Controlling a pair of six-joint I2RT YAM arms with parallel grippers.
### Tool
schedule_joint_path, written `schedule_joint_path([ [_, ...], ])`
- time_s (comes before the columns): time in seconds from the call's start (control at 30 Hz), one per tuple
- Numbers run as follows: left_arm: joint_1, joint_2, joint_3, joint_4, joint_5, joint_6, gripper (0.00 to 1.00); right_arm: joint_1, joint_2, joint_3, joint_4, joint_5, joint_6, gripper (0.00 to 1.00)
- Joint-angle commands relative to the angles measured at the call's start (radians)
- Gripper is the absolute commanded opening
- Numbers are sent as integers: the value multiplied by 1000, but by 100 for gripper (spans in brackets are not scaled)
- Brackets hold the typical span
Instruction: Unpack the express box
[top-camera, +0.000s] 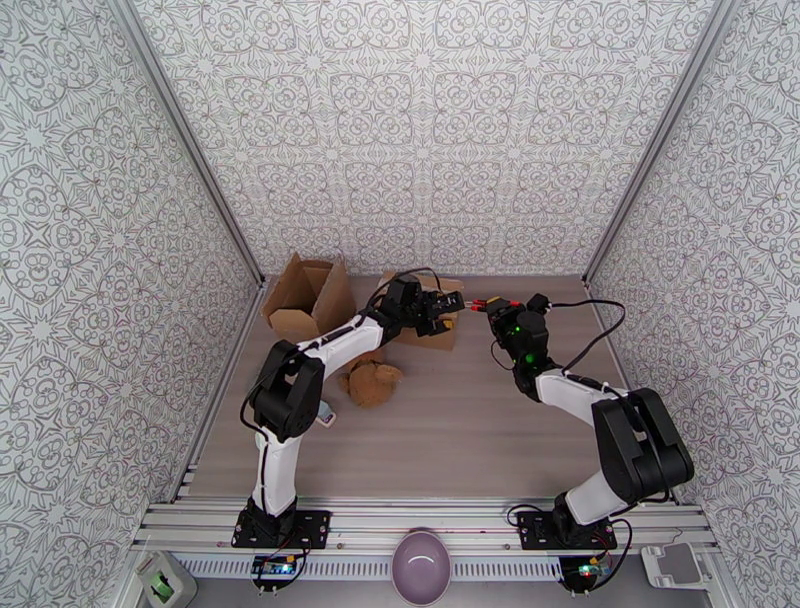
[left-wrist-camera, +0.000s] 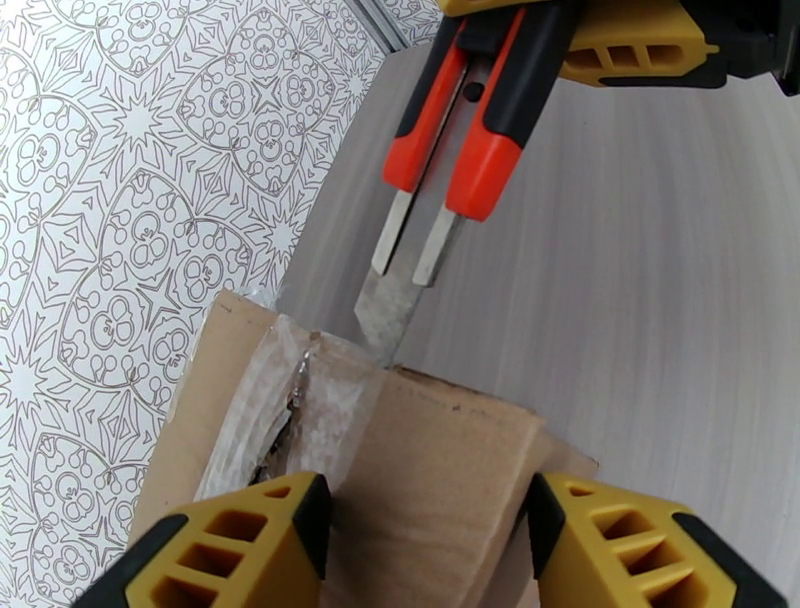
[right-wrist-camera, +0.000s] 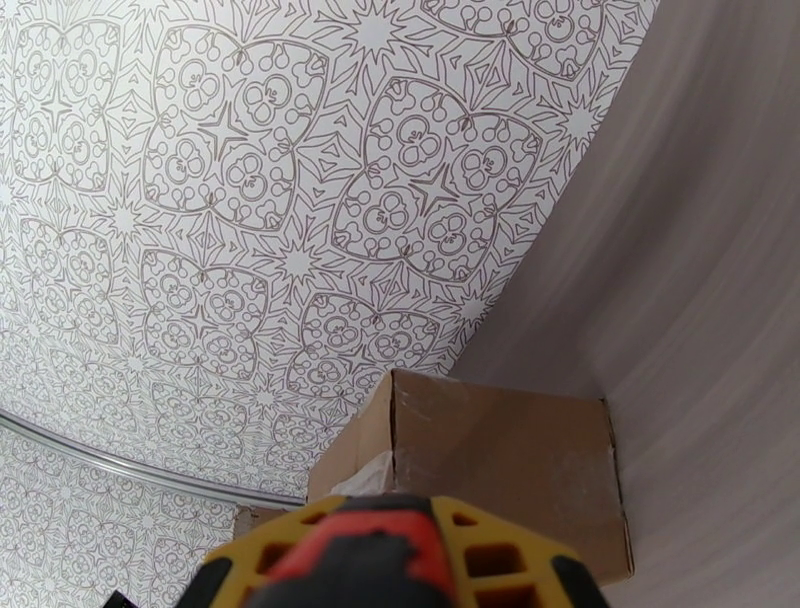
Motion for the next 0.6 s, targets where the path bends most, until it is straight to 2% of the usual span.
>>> schedule_joint_path([
  [0.0, 4, 40, 43, 71, -63, -18, 57, 57, 2, -28, -16, -114, 20, 0],
  [0.3, 17, 17, 10, 53, -61, -5, 57, 41, -81, -36, -76, -86, 9, 0],
  [0.57, 28, -3, -11, 30, 26, -3, 57, 13, -118, -48, -84, -12, -40, 0],
])
